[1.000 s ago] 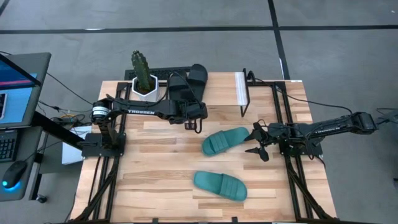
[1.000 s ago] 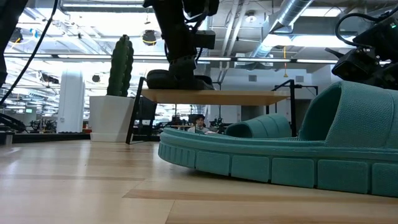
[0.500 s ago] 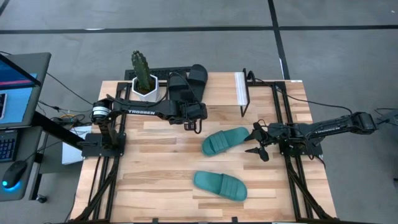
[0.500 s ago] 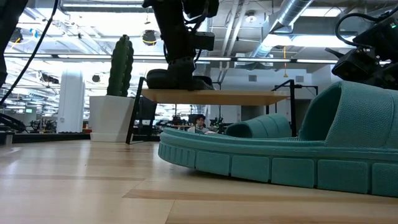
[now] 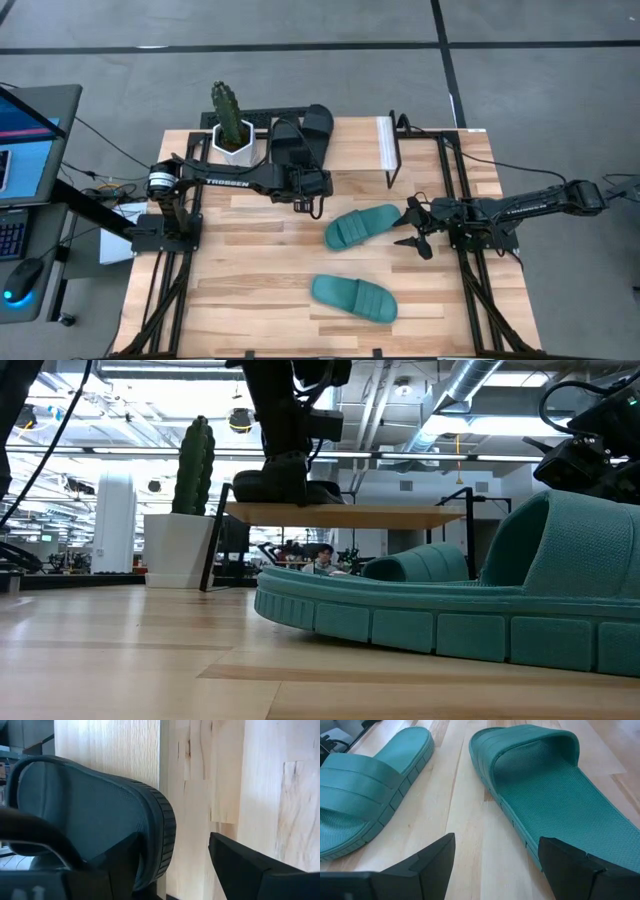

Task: Pick and place slides into the shelf
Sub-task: Put the black slide on the shelf

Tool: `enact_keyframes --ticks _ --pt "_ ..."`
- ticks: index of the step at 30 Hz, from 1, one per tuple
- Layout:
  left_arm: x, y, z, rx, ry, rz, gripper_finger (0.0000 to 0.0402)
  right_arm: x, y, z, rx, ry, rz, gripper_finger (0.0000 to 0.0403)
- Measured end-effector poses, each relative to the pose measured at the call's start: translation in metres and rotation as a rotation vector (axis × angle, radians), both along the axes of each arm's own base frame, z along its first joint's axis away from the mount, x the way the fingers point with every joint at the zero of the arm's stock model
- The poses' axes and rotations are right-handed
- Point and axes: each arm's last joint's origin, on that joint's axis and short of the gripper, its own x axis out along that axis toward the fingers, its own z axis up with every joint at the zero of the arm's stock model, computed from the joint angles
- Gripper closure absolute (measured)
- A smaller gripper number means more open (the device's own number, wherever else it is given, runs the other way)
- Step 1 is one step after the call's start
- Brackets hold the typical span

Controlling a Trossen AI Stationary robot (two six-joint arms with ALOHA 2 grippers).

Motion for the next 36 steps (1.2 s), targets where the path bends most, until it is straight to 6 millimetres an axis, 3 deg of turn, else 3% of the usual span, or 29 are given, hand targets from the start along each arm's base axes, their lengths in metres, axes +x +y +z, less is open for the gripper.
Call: enact_keyframes --ticks 36 --pt "0.0005 -0.0011 0.0007 0.013 0.003 -0.011 0.018 0.0 0.0 0.0001 0.0 0.0 0.0 0.0133"
